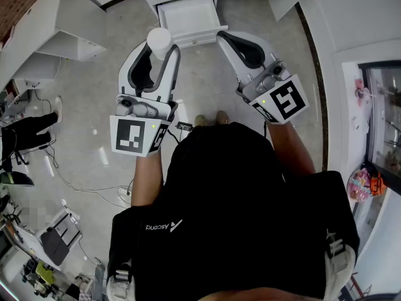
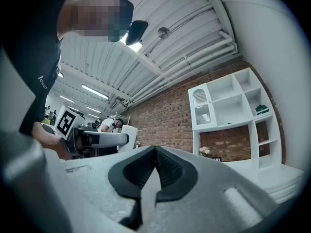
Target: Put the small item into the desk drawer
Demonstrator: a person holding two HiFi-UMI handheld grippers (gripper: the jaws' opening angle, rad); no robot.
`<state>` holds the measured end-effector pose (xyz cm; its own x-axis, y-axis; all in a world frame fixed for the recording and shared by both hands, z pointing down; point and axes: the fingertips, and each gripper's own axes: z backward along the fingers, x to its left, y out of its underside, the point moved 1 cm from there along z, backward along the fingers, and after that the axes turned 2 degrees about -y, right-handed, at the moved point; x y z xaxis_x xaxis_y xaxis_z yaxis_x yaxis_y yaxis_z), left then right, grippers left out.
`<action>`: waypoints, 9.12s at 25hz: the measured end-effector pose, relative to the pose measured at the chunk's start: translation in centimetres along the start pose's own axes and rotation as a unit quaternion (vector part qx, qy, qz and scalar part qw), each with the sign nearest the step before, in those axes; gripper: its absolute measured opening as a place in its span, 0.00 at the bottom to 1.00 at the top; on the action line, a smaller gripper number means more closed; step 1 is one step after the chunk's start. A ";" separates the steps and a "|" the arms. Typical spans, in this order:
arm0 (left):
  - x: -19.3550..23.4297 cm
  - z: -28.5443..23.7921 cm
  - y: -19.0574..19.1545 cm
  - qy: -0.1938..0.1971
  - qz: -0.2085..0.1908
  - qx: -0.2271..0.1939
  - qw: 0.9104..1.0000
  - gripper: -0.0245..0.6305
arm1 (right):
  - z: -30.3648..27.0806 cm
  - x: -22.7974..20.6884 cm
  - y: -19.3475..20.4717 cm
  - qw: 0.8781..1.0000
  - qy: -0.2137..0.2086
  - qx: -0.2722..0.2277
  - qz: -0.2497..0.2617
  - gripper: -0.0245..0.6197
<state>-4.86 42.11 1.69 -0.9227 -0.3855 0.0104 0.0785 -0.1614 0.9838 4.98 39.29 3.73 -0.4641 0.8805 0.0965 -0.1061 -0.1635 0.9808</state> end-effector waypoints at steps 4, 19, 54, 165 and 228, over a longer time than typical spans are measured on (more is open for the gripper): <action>0.3 0.0 -0.3 0.001 0.000 -0.001 1.000 0.29 | -0.3 0.1 -0.2 1.000 0.000 0.001 0.001 0.04; 3.4 1.5 0.1 0.011 0.008 -0.003 1.000 0.29 | -2.7 1.7 0.4 1.000 0.012 0.004 -0.001 0.04; 14.8 -20.2 12.3 -0.011 -0.009 0.088 0.996 0.29 | -14.3 -20.4 10.4 0.999 -0.011 0.045 0.007 0.04; 30.3 -37.0 85.9 0.000 -0.038 0.603 0.797 0.30 | -18.6 -39.4 59.3 0.952 -0.033 0.285 -0.105 0.04; 24.4 -39.8 30.1 0.009 0.038 0.194 0.980 0.10 | -24.2 -36.6 26.6 0.989 0.002 0.097 -0.113 0.04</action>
<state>-9.98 -8.35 24.45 -0.9127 -0.3994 0.0866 -0.0061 0.2252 0.9743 -2.15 -8.09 22.20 -0.4518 0.8827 -0.1295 -0.0371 0.1264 0.9913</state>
